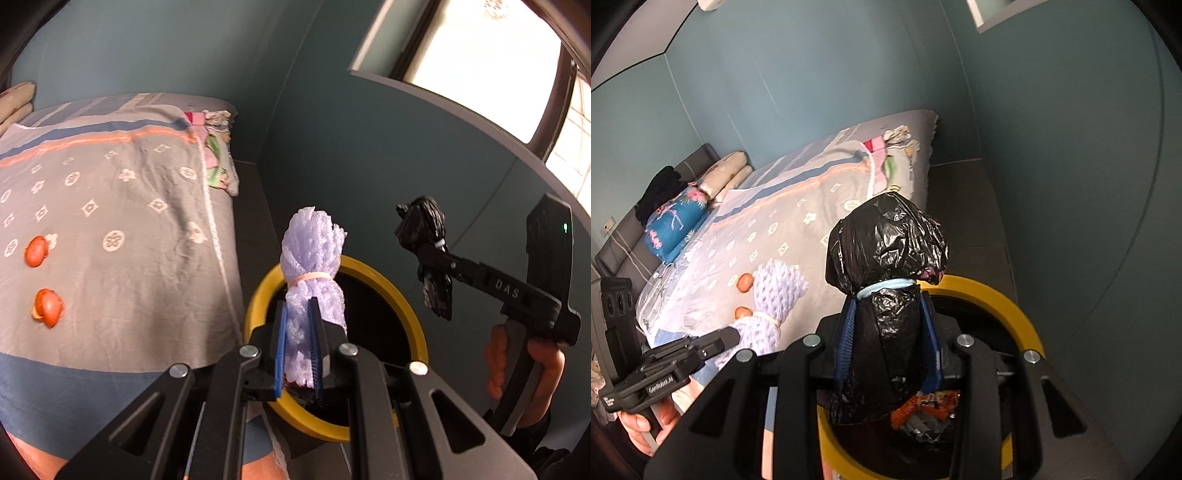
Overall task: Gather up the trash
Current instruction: 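Carry both to the yellow bin and open both tools to drop them, then grasp an orange peel with the left tool while the right tool grasps another peel, then carry both peels to the yellow bin and open both tools to drop them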
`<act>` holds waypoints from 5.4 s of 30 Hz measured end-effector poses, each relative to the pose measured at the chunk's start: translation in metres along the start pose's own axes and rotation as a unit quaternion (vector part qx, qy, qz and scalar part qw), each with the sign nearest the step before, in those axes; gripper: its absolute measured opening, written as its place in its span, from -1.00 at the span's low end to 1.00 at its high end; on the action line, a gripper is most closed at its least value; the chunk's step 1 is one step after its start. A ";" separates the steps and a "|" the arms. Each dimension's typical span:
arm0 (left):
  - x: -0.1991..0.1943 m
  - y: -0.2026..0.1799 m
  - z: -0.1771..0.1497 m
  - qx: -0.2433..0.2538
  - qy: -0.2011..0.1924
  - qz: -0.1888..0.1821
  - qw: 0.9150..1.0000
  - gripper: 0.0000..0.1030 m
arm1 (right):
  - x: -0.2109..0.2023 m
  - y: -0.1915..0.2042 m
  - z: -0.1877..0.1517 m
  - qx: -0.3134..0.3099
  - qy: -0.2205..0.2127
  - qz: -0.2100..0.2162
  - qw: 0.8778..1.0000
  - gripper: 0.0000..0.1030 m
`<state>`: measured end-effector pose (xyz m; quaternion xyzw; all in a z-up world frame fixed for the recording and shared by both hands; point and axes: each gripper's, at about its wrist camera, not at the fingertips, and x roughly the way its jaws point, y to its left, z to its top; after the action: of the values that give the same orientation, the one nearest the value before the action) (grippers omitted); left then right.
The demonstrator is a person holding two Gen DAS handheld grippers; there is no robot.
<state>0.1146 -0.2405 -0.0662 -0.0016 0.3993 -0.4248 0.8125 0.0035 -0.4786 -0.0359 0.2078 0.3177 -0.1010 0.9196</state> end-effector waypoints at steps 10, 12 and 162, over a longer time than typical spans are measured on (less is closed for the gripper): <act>0.030 -0.015 -0.012 0.012 0.037 -0.019 0.999 -0.80 | 0.008 -0.024 -0.002 0.018 0.008 0.003 1.000 -0.35; 0.032 -0.015 -0.013 0.011 0.040 -0.022 0.999 -0.80 | 0.007 -0.024 -0.003 0.022 0.006 0.003 1.000 -0.34; -0.102 0.162 -0.028 -0.121 -0.009 0.117 0.986 -0.75 | 0.075 0.156 -0.027 -0.081 0.113 0.134 0.981 -0.41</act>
<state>0.1751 -0.0572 -0.0742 -0.0573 0.4377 -0.2750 0.8541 0.0968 -0.3311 -0.0526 0.1830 0.3959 0.0730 0.8969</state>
